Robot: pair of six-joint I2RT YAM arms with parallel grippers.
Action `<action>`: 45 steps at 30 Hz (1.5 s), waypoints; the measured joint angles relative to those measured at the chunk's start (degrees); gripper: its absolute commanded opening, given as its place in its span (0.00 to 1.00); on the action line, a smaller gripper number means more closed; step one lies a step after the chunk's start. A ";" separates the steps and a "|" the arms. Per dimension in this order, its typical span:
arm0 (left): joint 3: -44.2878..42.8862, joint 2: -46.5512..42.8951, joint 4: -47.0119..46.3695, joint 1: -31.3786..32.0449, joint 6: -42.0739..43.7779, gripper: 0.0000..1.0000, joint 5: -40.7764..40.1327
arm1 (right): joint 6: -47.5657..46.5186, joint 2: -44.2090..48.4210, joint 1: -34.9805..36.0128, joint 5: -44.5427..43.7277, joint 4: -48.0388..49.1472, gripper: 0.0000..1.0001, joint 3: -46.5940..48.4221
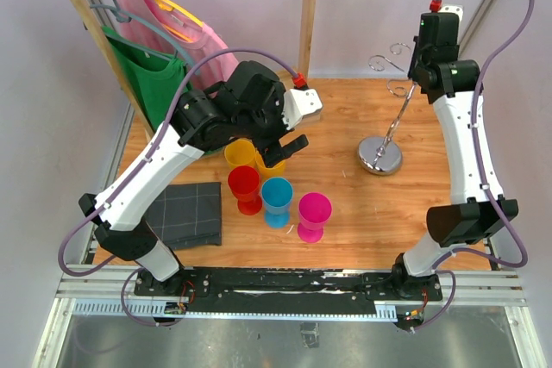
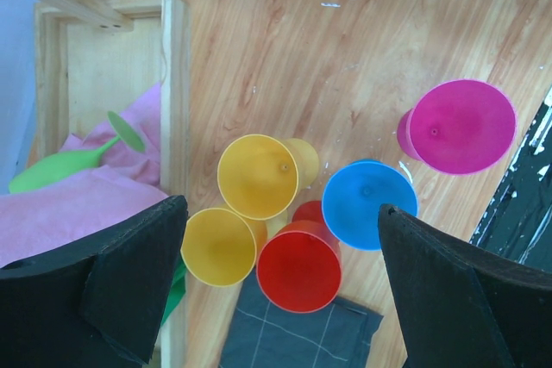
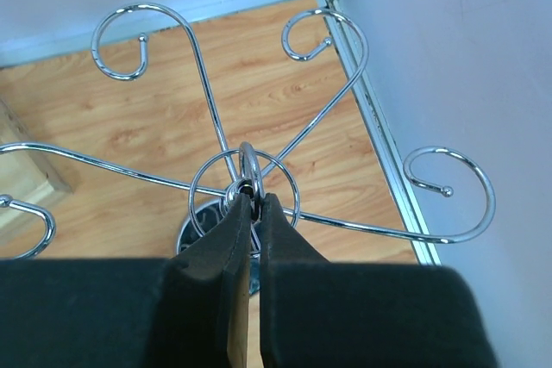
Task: Take the wine glass off the wine glass rack
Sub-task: Move the wine rack to the center of the board.
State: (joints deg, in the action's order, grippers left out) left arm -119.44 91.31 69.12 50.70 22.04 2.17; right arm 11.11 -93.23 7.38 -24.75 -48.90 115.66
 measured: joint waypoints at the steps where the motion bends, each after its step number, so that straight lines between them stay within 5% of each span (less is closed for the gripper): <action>1: 0.00 0.00 0.00 0.00 0.00 0.97 -0.02 | -0.02 -0.02 -0.57 0.35 1.16 0.00 -0.37; 26: 0.00 0.00 -0.02 -0.02 0.22 0.97 -0.55 | 0.39 9.53 -1.46 9.42 5.97 0.09 -12.22; 36: 0.00 0.00 -0.02 -0.02 0.20 0.97 -0.52 | 0.52 11.06 -1.27 10.23 5.51 0.48 -14.43; 45: 0.00 0.00 -0.02 -0.02 0.20 0.97 -0.52 | 0.81 14.53 -1.18 10.25 3.15 0.66 -16.35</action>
State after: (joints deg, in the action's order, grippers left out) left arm -119.44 91.31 69.10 50.68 22.24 1.65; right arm 11.92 -78.70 6.20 -14.50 -45.76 99.31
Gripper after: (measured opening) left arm 0.970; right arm 0.620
